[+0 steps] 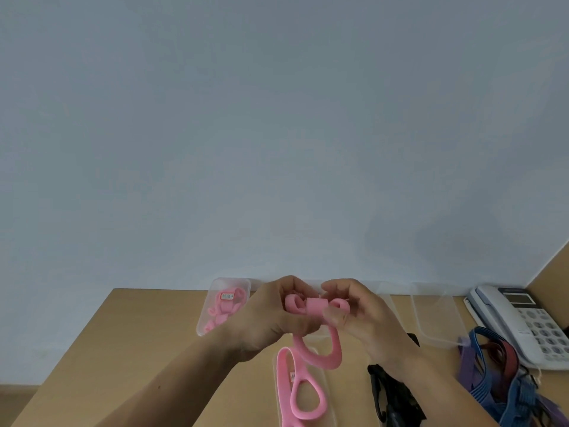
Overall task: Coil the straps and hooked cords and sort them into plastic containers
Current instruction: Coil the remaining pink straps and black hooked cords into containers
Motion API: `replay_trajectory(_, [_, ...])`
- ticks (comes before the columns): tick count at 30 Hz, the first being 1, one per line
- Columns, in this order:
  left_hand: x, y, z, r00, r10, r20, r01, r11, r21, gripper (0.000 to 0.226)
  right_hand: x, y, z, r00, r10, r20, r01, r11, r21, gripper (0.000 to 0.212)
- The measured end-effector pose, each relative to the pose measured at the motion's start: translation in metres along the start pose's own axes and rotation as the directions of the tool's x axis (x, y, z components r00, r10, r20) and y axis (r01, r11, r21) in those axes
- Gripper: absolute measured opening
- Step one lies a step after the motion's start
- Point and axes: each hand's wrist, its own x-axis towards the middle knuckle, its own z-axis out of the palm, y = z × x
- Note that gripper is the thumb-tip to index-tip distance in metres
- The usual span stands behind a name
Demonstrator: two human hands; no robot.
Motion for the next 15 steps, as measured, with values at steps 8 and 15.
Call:
replay_trajectory(8, [-0.0027,-0.0083,0.0072,0.994,0.094,-0.057,-0.071,0.944,0.323,0.041,0.0013,-0.0028,0.0006,0.997,0.075,0.035,-0.068,0.986,-0.153,0.018])
replay_trajectory(15, [-0.0060,-0.0009,0.0083,0.993,-0.064,0.100,0.045,0.982,0.184,0.029,-0.0002,-0.0010,0.0005,0.998,-0.053,-0.018,0.049,0.983,-0.179,0.031])
